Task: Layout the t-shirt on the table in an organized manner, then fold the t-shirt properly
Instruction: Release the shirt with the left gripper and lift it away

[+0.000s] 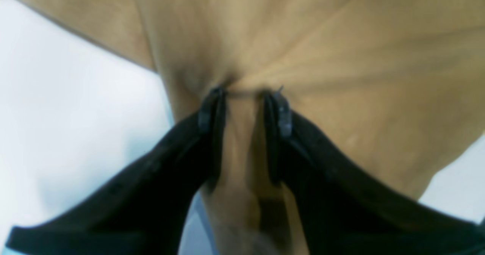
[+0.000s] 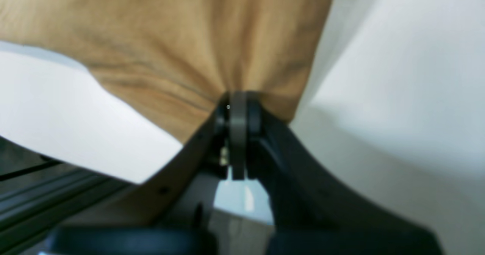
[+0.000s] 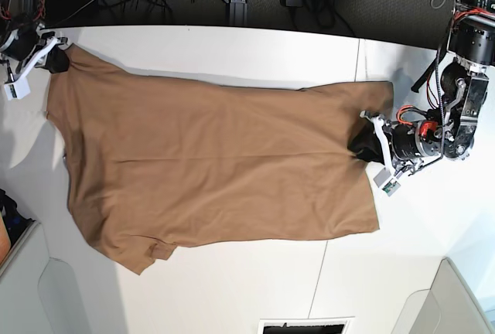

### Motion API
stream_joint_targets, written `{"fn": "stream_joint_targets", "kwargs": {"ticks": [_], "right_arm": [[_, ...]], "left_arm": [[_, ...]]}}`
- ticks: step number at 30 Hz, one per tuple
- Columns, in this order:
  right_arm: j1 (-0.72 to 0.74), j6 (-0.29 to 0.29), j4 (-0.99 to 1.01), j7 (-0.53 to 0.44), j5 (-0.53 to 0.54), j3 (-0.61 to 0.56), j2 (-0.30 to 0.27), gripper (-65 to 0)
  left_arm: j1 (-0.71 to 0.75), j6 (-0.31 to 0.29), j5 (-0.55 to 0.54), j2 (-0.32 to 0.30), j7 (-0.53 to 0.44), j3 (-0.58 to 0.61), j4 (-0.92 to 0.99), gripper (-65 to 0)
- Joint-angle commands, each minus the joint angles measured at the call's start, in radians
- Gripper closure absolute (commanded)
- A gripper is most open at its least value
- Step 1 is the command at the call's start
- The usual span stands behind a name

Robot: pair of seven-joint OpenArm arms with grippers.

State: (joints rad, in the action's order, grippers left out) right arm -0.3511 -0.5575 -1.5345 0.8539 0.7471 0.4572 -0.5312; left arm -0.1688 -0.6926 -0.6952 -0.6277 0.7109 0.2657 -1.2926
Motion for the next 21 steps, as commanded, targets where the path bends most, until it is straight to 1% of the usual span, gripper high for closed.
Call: {"fn": "stream_joint_targets", "kwargs": {"ticks": [1, 5, 8, 11, 15, 18, 21], "right_arm": [[-0.008, 0.003, -0.011, 0.005, -0.003, 0.019, -0.020, 0.0], [-0.010, 0.000, -0.011, -0.001, 0.005, 0.055, -0.020, 0.0], [-0.012, 0.000, -0.012, 0.006, 0.006, 0.088, -0.020, 0.0], [-0.024, -0.001, -0.013, 0.015, 0.044, 0.127, -0.020, 0.0], [-0.043, -0.009, -0.014, 0.014, 0.062, 0.175, -0.019, 0.0], [-0.040, -0.010, -0.021, 0.011, 0.065, 0.198, -0.019, 0.0], [-0.040, -0.019, -0.048, 0.011, 0.065, 0.221, -0.020, 0.0]], "left_arm": [[0.000, -0.006, -0.026, -0.020, 0.017, -0.005, -0.036, -18.9], [0.064, -0.006, -0.109, -0.021, 0.072, -0.006, -0.152, -18.9], [0.118, -0.006, -0.123, -0.021, 0.099, -0.021, -0.253, -18.9], [0.153, -0.006, -0.124, -0.024, 0.098, -0.079, -0.296, -18.9], [0.154, -0.006, -0.141, -0.024, 0.098, -0.165, -0.298, -19.0], [0.155, -0.006, -0.208, -0.024, 0.113, -0.236, -0.298, -19.0], [0.156, -0.006, -0.303, -0.024, 0.180, -0.320, -0.298, -22.1]]}}
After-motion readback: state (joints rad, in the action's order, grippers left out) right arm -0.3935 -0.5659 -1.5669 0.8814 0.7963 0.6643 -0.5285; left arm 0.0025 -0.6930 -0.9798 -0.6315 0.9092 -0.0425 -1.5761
